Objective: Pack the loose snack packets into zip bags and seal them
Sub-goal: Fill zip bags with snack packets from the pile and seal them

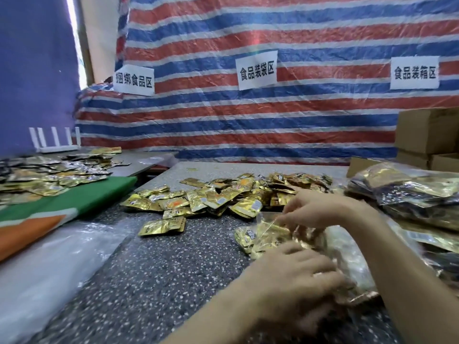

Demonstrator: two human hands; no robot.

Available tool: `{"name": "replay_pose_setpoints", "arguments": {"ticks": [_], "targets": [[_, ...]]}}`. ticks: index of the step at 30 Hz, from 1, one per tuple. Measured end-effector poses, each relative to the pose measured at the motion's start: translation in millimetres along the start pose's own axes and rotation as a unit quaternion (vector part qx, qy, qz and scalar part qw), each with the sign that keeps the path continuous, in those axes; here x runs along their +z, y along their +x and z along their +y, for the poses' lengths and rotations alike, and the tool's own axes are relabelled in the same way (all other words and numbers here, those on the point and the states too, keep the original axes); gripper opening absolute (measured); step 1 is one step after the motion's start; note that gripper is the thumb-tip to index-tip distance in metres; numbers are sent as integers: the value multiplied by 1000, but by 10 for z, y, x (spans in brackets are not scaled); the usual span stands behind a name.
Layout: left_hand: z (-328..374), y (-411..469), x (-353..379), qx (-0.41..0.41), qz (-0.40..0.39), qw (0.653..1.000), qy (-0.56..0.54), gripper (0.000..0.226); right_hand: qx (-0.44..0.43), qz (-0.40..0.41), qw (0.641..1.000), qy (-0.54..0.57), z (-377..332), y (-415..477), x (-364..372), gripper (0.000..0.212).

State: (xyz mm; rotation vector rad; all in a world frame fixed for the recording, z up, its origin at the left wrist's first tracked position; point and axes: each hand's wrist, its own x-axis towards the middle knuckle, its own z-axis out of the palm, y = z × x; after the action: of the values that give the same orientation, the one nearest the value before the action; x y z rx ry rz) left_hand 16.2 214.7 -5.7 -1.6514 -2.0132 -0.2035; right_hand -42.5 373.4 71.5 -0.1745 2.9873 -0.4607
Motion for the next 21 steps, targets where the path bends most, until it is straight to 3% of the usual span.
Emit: {"name": "replay_pose_setpoints", "arguments": {"ticks": [3, 6, 8, 10, 12, 14, 16, 18, 21], "targets": [[-210, -452, -215, -144, 126, 981, 24, 20, -52, 45, 998, 14, -115, -31, -41, 26], [-504, -846, -352, -365, 186, 912, 28, 13, -138, 86, 986, 40, -282, -49, 10, 18], [-764, -1138, -404, -525, 118, 838, 84, 17, -178, 98, 977, 57, -381, -39, 80, 18], [-997, -1441, -448, -641, 0, 754, 142, 28, -199, 103, 973, 58, -449, -29, 145, 19], [-1156, -1707, -475, -717, -95, 673, 155, 31, -209, 97, 971, 57, -469, -23, 189, 20], [-1244, -1950, -464, -767, -134, 610, 148, 29, -216, 90, 970, 60, -464, -24, 204, 19], [-1267, -2145, -439, -786, -113, 593, 136, 17, -218, 92, 969, 65, -454, -26, 200, 19], [-1262, -2245, -436, -784, -52, 602, 144, 3, -221, 97, 968, 62, -452, -25, 188, 19], [-1256, -2235, -414, -768, -28, 613, 184, 11, -226, 87, 969, 56, -461, -36, 192, 18]]}}
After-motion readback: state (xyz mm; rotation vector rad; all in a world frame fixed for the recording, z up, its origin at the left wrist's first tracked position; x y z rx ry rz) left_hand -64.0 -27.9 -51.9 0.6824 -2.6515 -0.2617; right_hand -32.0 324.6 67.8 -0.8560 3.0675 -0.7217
